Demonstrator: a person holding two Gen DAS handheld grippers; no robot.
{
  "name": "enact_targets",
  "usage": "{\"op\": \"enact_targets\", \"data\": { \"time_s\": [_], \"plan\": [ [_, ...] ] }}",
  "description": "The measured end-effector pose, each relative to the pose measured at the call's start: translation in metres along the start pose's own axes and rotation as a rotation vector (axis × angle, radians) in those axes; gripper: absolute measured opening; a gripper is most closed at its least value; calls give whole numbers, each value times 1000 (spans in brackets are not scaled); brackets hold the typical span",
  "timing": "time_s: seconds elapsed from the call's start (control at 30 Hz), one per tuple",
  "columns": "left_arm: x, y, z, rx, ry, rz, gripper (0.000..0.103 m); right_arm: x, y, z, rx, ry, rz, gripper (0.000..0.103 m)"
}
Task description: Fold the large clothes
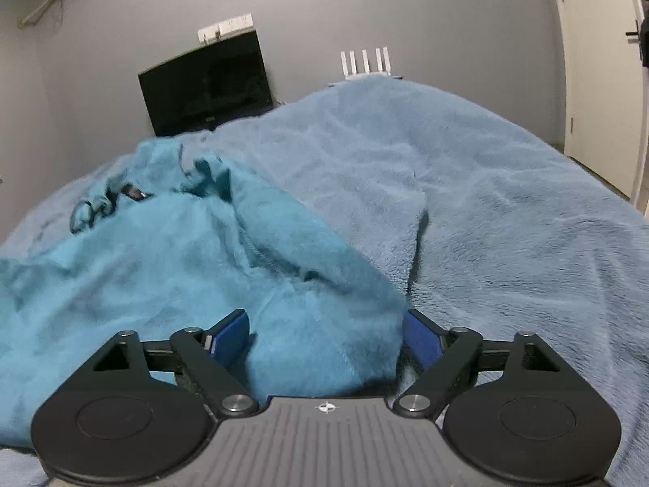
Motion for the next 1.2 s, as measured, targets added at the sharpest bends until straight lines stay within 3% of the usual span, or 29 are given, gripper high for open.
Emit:
{"op": "enact_targets", "data": {
  "time_s": [0.17, 0.3, 0.4, 0.53, 0.63, 0.87, 1.0, 1.07, 1.13, 1.17, 1.2],
  "plan": [
    [-33, -6, -18, -141, -33, 34, 94, -26, -14, 4, 78, 60, -29, 89],
    [-47, -16, -40, -349, -145, 5, 94, -41, -25, 13, 194, 159, -64, 89],
    [-43, -27, -40, -444, -266, -60, 94, -40, -29, 11, 252, 248, -95, 88],
    [-22, -38, -27, -427, -282, -186, 91, -34, -34, 4, 256, 299, -138, 80],
    [-3, -50, -28, -487, -306, -286, 91, -24, -38, -6, 254, 335, -179, 77],
    [22, -44, -47, -660, -361, -194, 91, -2, -33, -17, 272, 400, -177, 83],
    [33, -38, -49, -650, -351, -156, 90, 13, -26, -15, 323, 439, -149, 84],
    [35, -36, -49, -622, -326, -146, 85, 17, -22, -12, 340, 437, -125, 81],
    [34, -33, -52, -605, -293, -138, 62, 17, -20, -12, 343, 426, -96, 75],
    [33, -33, -54, -603, -286, -129, 56, 17, -19, -12, 338, 419, -85, 68],
    [30, -31, -56, -601, -284, -111, 39, 16, -18, -11, 331, 402, -71, 53]
  ]
}}
Point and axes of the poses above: each gripper's, at about its wrist camera, not at the fingertips, and x roughly the way its jaws point, z to its right, y to its top, the point moved 8 cm from there along x, roughly the way its jaws point, and after that the axes turned 11 degrees about -z, right-handed, at the moved point
